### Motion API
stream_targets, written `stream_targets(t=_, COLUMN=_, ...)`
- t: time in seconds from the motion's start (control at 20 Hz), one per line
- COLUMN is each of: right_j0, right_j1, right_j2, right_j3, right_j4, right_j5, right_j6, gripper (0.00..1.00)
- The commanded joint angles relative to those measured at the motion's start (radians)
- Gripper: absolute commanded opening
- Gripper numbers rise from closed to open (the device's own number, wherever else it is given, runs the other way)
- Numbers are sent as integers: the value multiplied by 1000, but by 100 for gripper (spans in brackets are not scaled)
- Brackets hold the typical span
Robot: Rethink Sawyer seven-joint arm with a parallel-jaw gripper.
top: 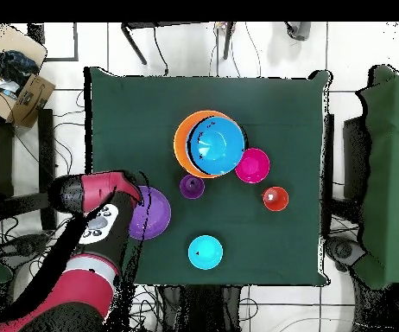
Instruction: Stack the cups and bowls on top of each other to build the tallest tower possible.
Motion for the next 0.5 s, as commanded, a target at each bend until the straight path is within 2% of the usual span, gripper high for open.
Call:
stream_targets(t=0.05, right_j0=-51, right_j1=-106, right_j2=86, right_j3=-54, right_j4=-60, right_j5=210, right_j6=-71, gripper=0)
stream_targets(t=0.5, right_j0=-88, right_j1=-178, right_j2=116, right_j3=-86, right_j4=-65, right_j5=391, right_j6=-100, gripper=0)
